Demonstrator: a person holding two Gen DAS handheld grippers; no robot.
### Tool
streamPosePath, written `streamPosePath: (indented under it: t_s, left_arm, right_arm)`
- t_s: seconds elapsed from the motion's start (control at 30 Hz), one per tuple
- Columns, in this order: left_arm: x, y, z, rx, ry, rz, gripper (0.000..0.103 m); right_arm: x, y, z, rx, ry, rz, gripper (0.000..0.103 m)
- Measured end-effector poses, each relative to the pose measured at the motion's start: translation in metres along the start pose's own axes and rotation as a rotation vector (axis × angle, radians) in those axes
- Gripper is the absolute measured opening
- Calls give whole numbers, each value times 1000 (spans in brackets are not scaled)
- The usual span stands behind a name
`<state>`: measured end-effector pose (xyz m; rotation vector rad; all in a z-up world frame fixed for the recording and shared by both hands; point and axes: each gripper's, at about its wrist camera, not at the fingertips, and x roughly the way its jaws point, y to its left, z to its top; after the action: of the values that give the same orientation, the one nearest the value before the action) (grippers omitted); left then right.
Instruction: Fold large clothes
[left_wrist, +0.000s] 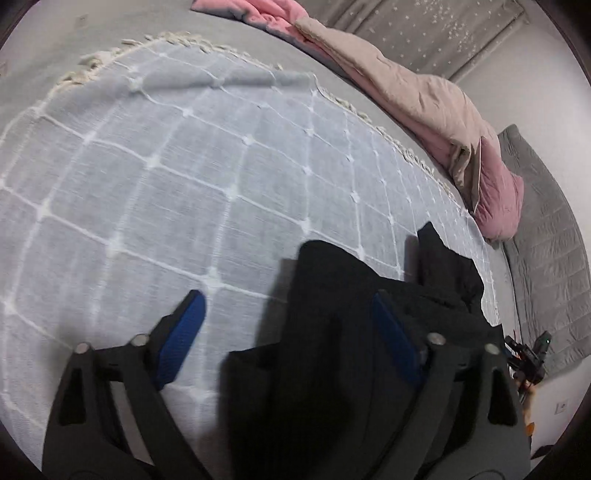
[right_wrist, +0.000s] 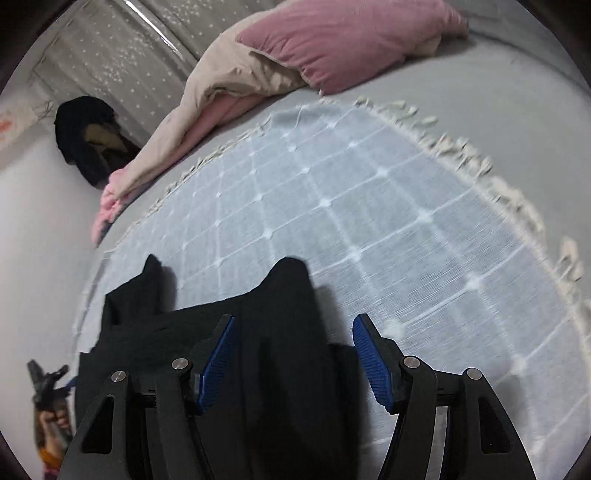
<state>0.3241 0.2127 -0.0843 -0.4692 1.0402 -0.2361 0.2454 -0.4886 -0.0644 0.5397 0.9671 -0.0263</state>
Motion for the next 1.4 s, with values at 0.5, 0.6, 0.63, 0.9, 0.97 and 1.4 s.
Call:
streamPosePath:
  t_s: [0.5, 0.6, 0.63, 0.9, 0.97, 1.4]
  left_arm:
    - [15, -86, 51, 167, -311, 74, 6]
    - [63, -74, 53, 193, -240, 177, 7]
    - [80, -65, 49, 186, -198, 203, 7]
    - [63, -65, 43, 173, -206, 380, 32]
    - [43, -79, 34, 182, -242, 351, 60]
    - [17, -104, -110, 235, -167, 185, 95]
  right_arm:
    - [-2, 81, 41, -239, -372, -233, 5]
    - [44, 77, 52, -233, -289, -287, 5]
    - [58, 72, 53, -225, -259, -301, 5]
    - [68, 53, 49, -138, -186, -422, 17]
    - [49, 68, 40, -163, -205, -408, 24]
    - [20, 150, -105, -365, -86, -230, 70]
